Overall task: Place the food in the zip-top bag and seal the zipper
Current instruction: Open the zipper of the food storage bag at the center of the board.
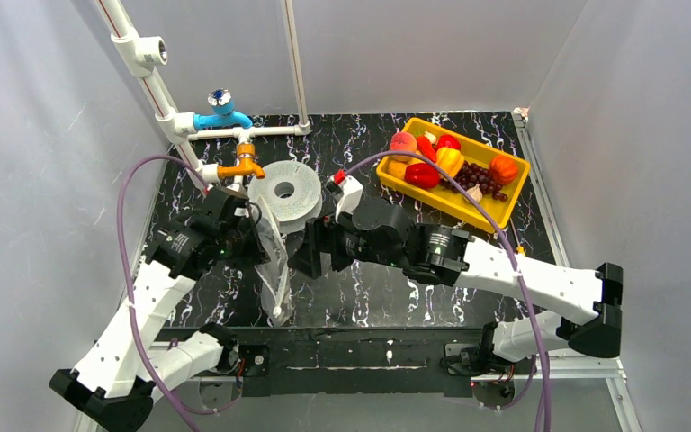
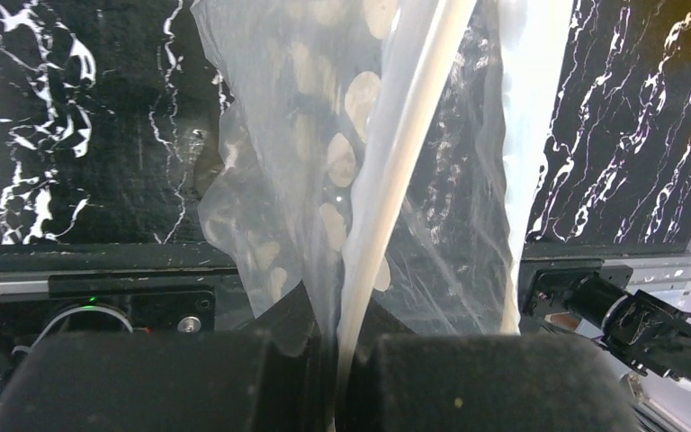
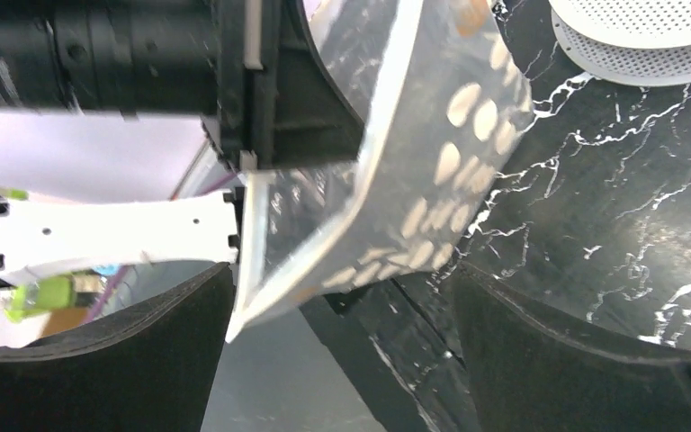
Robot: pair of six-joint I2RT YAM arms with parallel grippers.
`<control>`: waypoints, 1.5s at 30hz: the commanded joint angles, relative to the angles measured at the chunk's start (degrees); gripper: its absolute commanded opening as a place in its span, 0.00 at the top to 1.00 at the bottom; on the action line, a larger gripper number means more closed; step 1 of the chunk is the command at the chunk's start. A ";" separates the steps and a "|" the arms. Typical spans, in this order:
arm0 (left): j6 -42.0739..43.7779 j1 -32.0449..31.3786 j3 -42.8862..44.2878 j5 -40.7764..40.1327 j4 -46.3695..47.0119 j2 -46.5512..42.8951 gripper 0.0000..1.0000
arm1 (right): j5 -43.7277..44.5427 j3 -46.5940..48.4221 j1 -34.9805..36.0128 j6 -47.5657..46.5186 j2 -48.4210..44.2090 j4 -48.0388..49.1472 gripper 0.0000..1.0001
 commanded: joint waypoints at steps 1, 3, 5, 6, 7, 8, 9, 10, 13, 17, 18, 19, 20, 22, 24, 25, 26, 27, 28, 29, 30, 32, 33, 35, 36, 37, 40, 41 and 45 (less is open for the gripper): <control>-1.69 -2.04 -2.82 1.51 4.33 -0.06 1.00 | 0.55 0.96 -2.26 9.75 1.34 1.30 0.13; -1.59 -2.15 -4.58 3.62 6.33 -0.92 1.00 | -7.08 -4.76 -4.48 12.36 -0.15 9.33 0.24; -1.35 -2.15 -5.84 5.97 8.32 -1.24 1.00 | -14.18 -10.31 -6.24 12.26 -1.38 16.74 0.42; -1.29 -2.15 -6.56 6.88 9.02 -1.35 1.00 | -15.87 -11.71 -6.68 11.59 -1.70 18.96 0.43; -1.24 -2.15 -7.32 7.72 9.85 -1.50 1.00 | -16.90 -12.70 -6.86 10.44 -1.91 20.64 0.42; -1.14 -2.15 -7.97 8.50 10.51 -1.67 1.00 | -17.60 -13.45 -7.03 9.41 -2.09 21.57 0.39; -1.12 -2.15 -8.43 8.82 10.95 -1.91 1.00 | -18.44 -14.16 -7.32 8.64 -2.17 22.35 0.37; -1.03 -2.15 -8.89 9.16 11.46 -2.11 1.00 | -19.53 -14.83 -7.88 8.65 -2.30 23.20 0.36; -0.34 -2.15 -9.86 10.70 12.73 -2.70 1.00 | -24.13 -17.41 -9.84 11.03 -1.84 28.00 0.36; -0.06 -2.15 -10.30 11.71 12.95 -3.00 1.00 | -29.40 -18.53 -10.66 14.23 1.02 35.18 0.36; -0.05 -2.15 -10.39 11.84 12.94 -3.13 1.00 | -30.31 -18.18 -10.75 14.84 1.98 35.74 0.37; -0.12 -2.15 -10.50 11.92 12.95 -3.31 1.00 | -30.98 -17.69 -10.77 15.17 2.89 36.09 0.39; -0.20 -2.15 -10.64 12.01 13.01 -3.56 1.00 | -31.57 -17.18 -10.77 15.52 3.83 36.56 0.41; -0.21 -2.15 -10.81 12.25 13.00 -3.87 1.00 | -32.41 -16.55 -10.78 16.46 5.09 38.03 0.42; -0.16 -2.16 -10.95 12.28 13.00 -4.12 1.00 | -32.50 -15.80 -10.83 16.62 5.78 38.26 0.46; -0.06 -2.16 -11.03 12.24 12.99 -4.30 1.00 | -32.29 -15.60 -10.85 16.64 5.78 38.26 0.47; 0.09 -2.15 -11.04 12.04 12.91 -4.36 1.00 | -31.93 -15.41 -10.92 16.66 5.56 38.11 0.48; 0.28 -2.15 -11.07 11.88 12.68 -4.46 1.00 | -31.38 -15.18 -11.02 16.55 5.26 37.65 0.49; 0.39 -2.15 -11.12 11.58 12.49 -4.48 1.00 | -30.91 -14.98 -11.03 16.39 4.85 37.21 0.51; 0.48 -2.15 -11.28 11.35 12.30 -4.45 1.00 | -30.57 -14.74 -11.03 16.23 4.40 36.85 0.54; 0.59 -2.15 -11.38 11.19 12.28 -4.45 1.00 | -30.44 -14.55 -11.04 16.07 4.02 36.69 0.58; 0.71 -2.13 -11.62 10.76 12.24 -4.48 1.00 | -30.64 -13.94 -11.03 16.15 3.56 36.49 0.68; 0.73 -2.14 -11.63 10.59 12.23 -4.42 1.00 | -30.95 -13.53 -11.03 16.22 3.51 36.34 0.74; 0.86 -2.15 -11.48 10.25 12.21 -4.22 1.00 | -31.05 -12.55 -10.92 16.17 3.74 35.54 0.87; 0.89 -2.15 -11.33 10.01 12.11 -4.22 1.00 | -30.63 -12.07 -10.87 15.89 3.81 34.59 0.93; 1.02 -2.15 -11.12 9.77 11.93 -4.17 1.00 | -30.06 -11.63 -10.83 15.48 3.75 33.35 0.98; 1.26 -2.16 -10.35 8.92 11.08 -4.11 1.00 | -26.95 -10.37 -10.17 13.07 3.15 29.35 0.99; 1.31 -2.14 -10.16 8.70 10.79 -4.11 1.00 | -24.66 -9.69 -9.65 11.87 2.99 26.77 0.99; 1.54 -2.15 -9.74 8.44 10.26 -4.36 1.00 | -15.53 -6.25 -8.12 8.55 3.54 14.96 0.98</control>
